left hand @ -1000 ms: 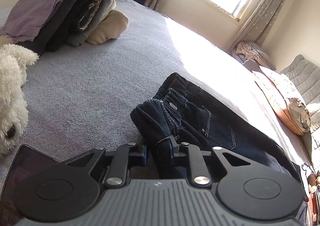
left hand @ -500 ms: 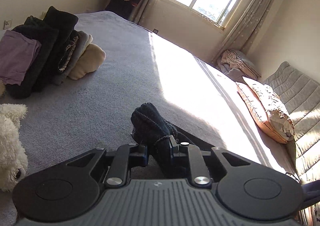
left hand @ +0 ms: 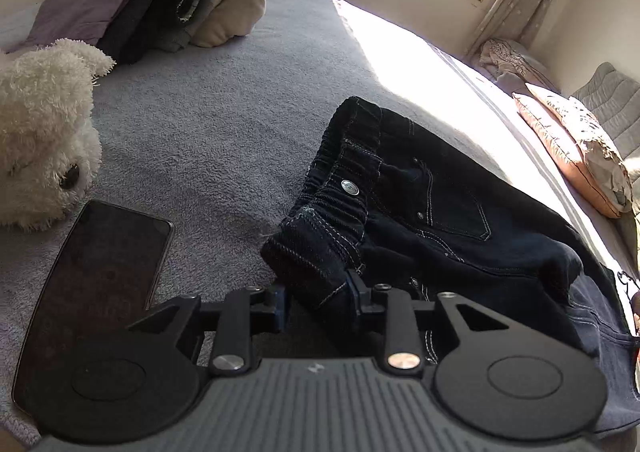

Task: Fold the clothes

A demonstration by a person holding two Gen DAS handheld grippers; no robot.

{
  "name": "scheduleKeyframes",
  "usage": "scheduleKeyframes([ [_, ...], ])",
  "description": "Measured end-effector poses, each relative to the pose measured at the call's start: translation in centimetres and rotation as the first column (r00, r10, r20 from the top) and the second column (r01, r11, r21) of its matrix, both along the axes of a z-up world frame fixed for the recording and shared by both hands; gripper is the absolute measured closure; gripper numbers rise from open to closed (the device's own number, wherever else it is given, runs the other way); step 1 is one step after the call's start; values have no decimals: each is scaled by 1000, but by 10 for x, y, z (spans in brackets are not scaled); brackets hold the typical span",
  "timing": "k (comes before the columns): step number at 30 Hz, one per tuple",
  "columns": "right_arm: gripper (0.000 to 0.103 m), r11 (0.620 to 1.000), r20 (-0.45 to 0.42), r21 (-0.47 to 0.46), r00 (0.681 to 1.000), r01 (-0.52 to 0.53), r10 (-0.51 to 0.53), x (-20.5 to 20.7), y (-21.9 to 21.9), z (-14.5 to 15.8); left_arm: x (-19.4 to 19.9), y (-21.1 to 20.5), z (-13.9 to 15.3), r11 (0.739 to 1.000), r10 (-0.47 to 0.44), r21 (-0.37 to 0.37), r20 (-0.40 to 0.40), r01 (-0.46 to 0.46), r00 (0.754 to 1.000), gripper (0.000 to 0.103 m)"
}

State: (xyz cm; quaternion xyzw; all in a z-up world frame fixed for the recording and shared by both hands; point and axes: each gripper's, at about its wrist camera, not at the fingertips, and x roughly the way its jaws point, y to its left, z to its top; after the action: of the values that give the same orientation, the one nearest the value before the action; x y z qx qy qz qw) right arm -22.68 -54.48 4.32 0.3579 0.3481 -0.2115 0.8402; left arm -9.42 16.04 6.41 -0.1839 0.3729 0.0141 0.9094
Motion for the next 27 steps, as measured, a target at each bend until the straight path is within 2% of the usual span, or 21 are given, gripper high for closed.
scheduleKeyframes([
  [2,83,1000,4,-16,1000,16,-16,-5,4,3,-6,5,10,1000,10,-20,7,-10,1000,63],
  [3,80,997,8,-59,999,43,-42,-8,6,8,-10,8,17,999,16,-29,13,-15,1000,63],
  [5,67,985,19,-144,995,97,-95,-14,10,18,-17,8,34,999,35,13,52,-36,998,59],
  [7,61,954,47,-260,989,146,-139,-17,14,32,-17,9,50,998,37,45,94,-41,995,50],
  [8,55,950,62,-280,990,140,-128,-10,10,35,-9,11,57,999,27,40,110,-31,994,43],
  [10,49,939,92,-319,990,128,-104,6,3,41,14,10,68,999,-4,52,122,-2,992,36],
  [13,46,939,86,-336,995,74,-47,37,-5,42,60,-5,76,992,-59,116,115,46,992,34],
  [16,45,927,41,-372,997,-43,63,89,-4,40,104,-18,70,987,-114,121,107,101,988,33],
  [20,33,889,12,-415,976,-194,219,145,-1,43,145,-29,51,983,-156,112,90,146,984,29],
  [24,31,890,45,-388,959,-241,279,195,-17,43,186,-40,32,976,-199,103,73,191,977,29],
  [27,28,933,119,-311,966,-182,228,228,-37,34,217,-48,18,970,-230,95,61,224,971,29],
])
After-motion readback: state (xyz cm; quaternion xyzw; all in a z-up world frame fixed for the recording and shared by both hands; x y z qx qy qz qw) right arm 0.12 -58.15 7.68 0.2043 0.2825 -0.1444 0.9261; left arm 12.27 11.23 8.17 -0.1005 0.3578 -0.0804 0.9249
